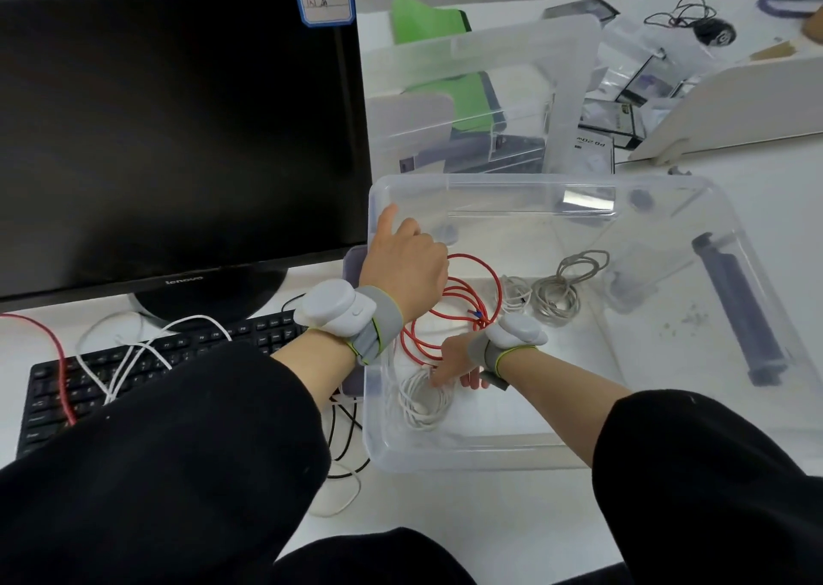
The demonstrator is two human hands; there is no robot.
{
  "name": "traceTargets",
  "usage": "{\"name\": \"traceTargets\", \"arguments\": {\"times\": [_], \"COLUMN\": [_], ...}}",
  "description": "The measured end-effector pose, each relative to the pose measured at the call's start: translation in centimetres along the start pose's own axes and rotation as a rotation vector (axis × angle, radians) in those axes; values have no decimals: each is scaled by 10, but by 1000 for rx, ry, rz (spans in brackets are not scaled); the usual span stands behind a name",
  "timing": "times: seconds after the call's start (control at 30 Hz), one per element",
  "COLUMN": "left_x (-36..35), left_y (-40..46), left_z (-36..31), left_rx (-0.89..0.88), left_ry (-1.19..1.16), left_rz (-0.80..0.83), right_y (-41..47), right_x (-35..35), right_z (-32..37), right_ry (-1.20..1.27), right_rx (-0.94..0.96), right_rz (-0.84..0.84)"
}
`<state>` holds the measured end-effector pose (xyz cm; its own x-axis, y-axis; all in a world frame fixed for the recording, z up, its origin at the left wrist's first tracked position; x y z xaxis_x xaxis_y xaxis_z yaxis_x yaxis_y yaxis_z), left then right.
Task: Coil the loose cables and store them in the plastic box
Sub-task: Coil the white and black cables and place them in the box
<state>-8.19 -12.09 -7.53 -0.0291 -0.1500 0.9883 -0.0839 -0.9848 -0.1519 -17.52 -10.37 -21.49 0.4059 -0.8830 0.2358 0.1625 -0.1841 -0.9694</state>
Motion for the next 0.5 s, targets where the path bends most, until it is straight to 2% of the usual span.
{"name": "traceTargets", "arguments": {"times": [0.13,0.23,0.4,0.5], "left_x": [6,15,34,30], "left_y": [-8,-24,-64,-96], "left_z": [4,15,48,80], "left_rx": [-81,-106,-81,-29], "left_ry": [-180,-379,-447,-499], "left_rz": [-57,-158,-333,-321], "right_y": [-24,-49,-109,-155], "right_x": [19,38,71,86], "right_z": [-1,1,16,43], "right_ry": [-47,67,119,183], "right_rx": [-25,1,10,42], "right_rz": [-141,-336,-707,-970]}}
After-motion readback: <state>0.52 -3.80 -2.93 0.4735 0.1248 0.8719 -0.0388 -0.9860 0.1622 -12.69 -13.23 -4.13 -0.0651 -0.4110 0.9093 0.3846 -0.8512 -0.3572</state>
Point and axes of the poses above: each hand's wrist, its own y-axis towards the middle knuckle, its own x-axis out of the back of the hand, z = x × y, the point moved 5 cm from there along y, towards the middle knuckle, and after that the axes turned 5 degrees about z, right-handed, at the moved point
